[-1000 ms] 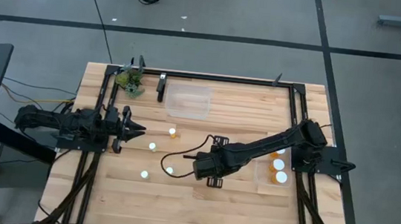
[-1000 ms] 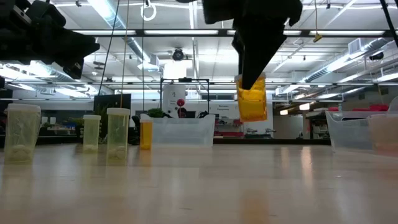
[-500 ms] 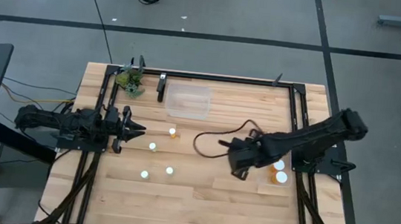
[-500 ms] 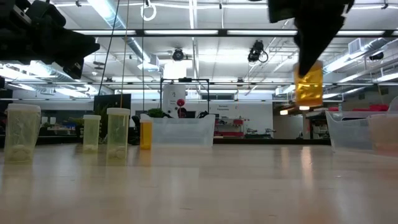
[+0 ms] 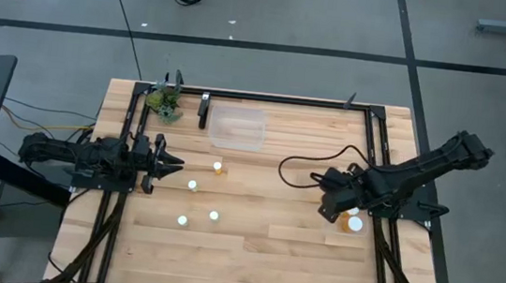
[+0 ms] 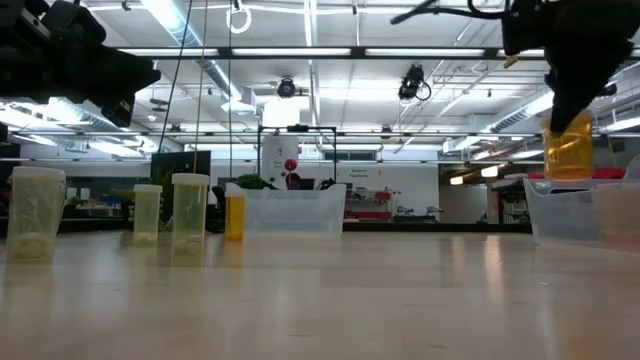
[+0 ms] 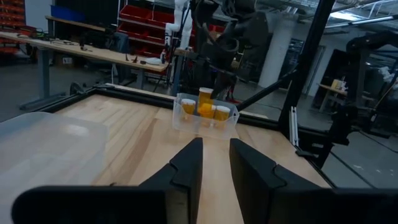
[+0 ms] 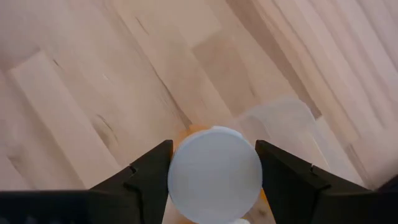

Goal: Pick and place medicine bottles into bin by pill shape (circle, oval)
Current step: Put the large orange pill bottle into the bottom transparent bin

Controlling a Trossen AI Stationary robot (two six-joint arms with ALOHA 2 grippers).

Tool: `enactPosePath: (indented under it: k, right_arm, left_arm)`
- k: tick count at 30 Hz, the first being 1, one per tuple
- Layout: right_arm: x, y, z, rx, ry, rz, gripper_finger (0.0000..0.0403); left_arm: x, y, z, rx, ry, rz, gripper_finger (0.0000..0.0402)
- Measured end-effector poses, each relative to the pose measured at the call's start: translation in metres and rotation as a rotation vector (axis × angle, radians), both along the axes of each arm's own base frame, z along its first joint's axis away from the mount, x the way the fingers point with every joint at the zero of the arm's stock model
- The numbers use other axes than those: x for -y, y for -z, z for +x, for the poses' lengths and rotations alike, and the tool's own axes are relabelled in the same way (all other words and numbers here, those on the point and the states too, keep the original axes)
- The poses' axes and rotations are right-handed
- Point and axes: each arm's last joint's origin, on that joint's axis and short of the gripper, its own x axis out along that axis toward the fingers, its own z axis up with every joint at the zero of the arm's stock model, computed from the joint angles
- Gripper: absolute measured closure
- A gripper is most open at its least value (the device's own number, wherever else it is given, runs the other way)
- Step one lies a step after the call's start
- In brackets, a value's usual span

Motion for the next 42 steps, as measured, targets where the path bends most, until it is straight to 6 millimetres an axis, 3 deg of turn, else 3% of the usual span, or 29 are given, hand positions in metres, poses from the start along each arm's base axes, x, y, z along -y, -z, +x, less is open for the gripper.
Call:
enactPosePath:
  k: [16, 31, 42]
  right_arm:
    - [0.011, 0.027, -0.028, -0.030, 0.033, -0.052, 0.0177]
    - [0.018, 0.056, -0.018, -0.039, 0.064, -0.076, 0.0177]
    - [0.026, 0.063, -0.010, -0.060, 0.097, -0.090, 0.0169]
  left_arm:
    - [0.000, 0.000, 0.000, 0.000, 0.000, 0.001, 0.0313]
    - [0.000, 0.000, 0.000, 0.000, 0.000, 0.000, 0.0318]
    - [0.000, 0.000, 0.000, 0.000, 0.000, 0.000, 0.0319]
